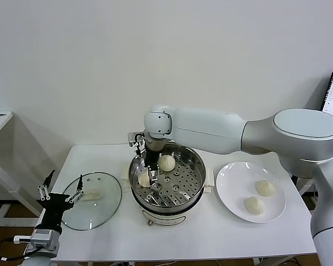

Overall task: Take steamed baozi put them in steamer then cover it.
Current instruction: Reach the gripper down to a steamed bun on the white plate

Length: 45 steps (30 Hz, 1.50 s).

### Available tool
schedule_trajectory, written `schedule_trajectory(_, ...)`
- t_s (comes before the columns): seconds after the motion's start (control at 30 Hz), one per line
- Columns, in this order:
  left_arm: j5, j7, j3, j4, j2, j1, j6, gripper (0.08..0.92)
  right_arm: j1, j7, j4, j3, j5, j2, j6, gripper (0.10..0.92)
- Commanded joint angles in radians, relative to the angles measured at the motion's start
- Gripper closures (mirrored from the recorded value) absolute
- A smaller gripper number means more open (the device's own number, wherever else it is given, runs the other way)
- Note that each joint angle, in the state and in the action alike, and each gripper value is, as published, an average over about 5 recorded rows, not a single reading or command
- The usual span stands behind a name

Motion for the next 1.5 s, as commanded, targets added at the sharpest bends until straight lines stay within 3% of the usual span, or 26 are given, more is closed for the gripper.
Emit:
schedule_trajectory(0.03,0.016,-0.004,0.015,-0.019,-0.004,0.008,-0.002,0.177,0.215,-0.052,0.246,-0.036,0.054,-0.321,0.021,0.203)
schedule_trajectory(0.2,0.023,-0.008,0.027,-0.031,-0.008,0.014,-0.001,0.177,0.279,-0.115,0.355,-0.068,0.015,-0.583,0.058,0.203)
schedule_trajectory(0.33,0.026,-0.009,0.031,-0.036,-0.009,0.018,0.001,0.177,0.222,-0.171,0.403,-0.052,-0.110,-0.777,0.101,0.203)
schedule_trajectory(0.6,0.029,-0.009,0.041,-0.037,-0.007,0.023,0.007,0.177,-0.220,-0.261,0.380,0.264,-0.424,-0.997,0.195,0.203)
schedule_trajectory(1.03,0.039,-0.007,0.056,-0.012,-0.004,0.017,0.002,0.177,-0.601,-0.252,0.204,0.539,-0.707,-0.918,0.306,0.203)
schedule_trajectory(1.5,0.039,-0.007,0.053,0.002,-0.008,0.011,0.003,0.177,-0.698,-0.175,0.102,0.617,-0.729,-0.779,0.325,0.203)
